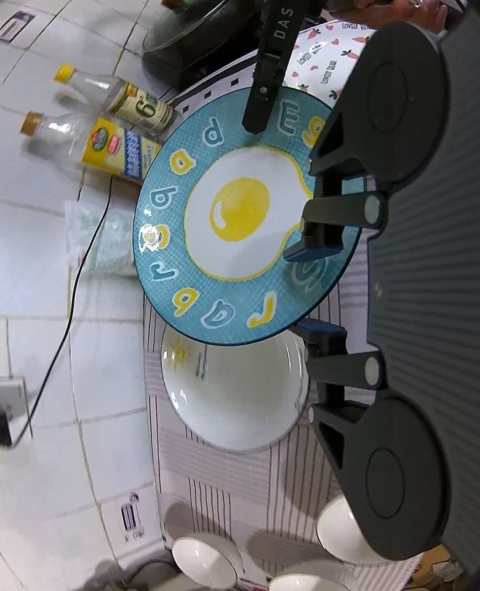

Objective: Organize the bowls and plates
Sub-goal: 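Lift the blue plate with both grippers and carry it over the sun plate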

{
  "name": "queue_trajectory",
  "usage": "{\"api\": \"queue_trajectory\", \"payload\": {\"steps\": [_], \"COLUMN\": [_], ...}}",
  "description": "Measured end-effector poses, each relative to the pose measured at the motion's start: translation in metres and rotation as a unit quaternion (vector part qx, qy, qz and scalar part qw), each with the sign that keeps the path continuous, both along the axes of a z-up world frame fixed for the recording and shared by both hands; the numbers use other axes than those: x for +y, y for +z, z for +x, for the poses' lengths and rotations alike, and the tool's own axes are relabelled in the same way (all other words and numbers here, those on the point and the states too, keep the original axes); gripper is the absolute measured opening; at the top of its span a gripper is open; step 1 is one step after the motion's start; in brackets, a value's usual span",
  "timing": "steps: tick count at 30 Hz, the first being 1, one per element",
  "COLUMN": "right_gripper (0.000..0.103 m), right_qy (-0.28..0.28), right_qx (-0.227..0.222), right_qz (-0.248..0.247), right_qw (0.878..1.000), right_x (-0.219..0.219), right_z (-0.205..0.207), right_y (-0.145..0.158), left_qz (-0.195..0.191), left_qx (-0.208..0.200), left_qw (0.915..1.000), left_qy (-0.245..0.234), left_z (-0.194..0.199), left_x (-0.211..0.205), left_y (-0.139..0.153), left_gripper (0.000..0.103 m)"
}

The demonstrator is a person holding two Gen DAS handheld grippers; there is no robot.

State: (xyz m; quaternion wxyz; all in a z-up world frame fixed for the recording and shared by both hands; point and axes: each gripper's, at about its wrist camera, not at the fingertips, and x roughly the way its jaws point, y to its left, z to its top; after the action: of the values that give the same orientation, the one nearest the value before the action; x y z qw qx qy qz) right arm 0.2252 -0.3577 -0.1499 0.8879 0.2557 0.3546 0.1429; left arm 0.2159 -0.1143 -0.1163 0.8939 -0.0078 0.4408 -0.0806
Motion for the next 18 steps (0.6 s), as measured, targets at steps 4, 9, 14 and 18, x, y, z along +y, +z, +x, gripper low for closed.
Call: {"api": "queue_trajectory", "payload": {"steps": [4, 9, 14, 18], "right_gripper": [0.019, 0.019, 0.019, 0.019], "right_qy": [0.011, 0.028, 0.049, 0.063], "right_qx": [-0.001, -0.001, 0.006, 0.017], "right_qz": [0.003, 0.003, 0.001, -0.003], "right_qw": [1.0, 1.0, 0.999, 0.998], "right_x": [0.019, 0.045, 0.069, 0.085], "right_z": [0.001, 0.009, 0.02, 0.03], "right_y": [0.007, 0.011, 0.004, -0.007], "left_qz": [0.001, -0.007, -0.014, -0.011], "left_qx": [-0.008, -0.002, 0.017, 0.032], "left_qw": [0.9999, 0.9994, 0.9977, 0.9966], "left_qy": [0.014, 0.035, 0.064, 0.075], "left_z": [-0.003, -0.002, 0.003, 0.011], "left_x": [0.02, 0.048, 0.072, 0.082], "left_y": [0.004, 0.002, -0.011, -0.023], "left_gripper": [0.031, 0.031, 0.031, 0.031]}}
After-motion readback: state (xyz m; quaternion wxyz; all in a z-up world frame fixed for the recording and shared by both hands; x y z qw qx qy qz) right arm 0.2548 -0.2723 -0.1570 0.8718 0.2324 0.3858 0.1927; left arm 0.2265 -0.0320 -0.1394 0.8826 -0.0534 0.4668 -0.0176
